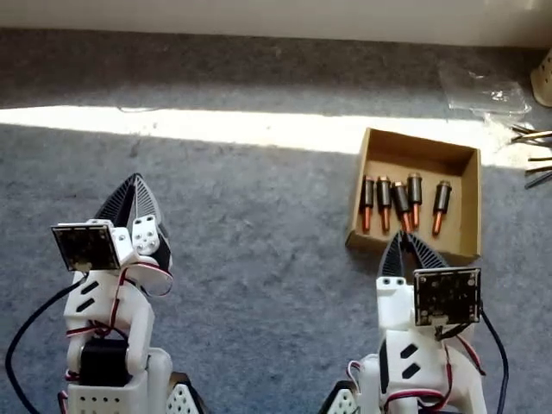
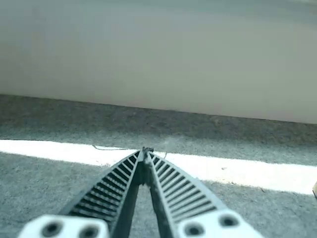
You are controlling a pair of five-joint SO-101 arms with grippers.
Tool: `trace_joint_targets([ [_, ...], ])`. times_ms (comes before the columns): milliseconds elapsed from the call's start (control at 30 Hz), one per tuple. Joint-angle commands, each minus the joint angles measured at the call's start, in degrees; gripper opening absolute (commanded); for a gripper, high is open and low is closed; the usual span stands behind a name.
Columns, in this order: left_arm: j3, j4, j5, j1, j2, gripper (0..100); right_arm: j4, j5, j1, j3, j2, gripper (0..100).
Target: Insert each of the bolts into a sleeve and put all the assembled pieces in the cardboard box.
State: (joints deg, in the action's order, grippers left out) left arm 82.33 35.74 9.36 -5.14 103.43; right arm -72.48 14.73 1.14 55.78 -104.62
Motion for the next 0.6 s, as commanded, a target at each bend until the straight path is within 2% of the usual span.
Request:
trace_joint_targets([
  [0,-0.66,0.70,-0.35,0.84,0.22,1,1.71,-0.53,0.57,1.80,-0.48,0.5],
  [167,-1.10,5.80,-0.53,1.01,0.22,1,2.77,-0.44,0.57,9.10,-0.48,0.5],
  [367,0.66,10.90,-8.62,1.10,0.22,1,10.59,-0.53,0.57,20.35,-0.48,0.5],
  [567,4.88,10.99,-10.64,1.10,0.22,1,14.55,-0.53,0.57,28.62,-0.48,0.5],
])
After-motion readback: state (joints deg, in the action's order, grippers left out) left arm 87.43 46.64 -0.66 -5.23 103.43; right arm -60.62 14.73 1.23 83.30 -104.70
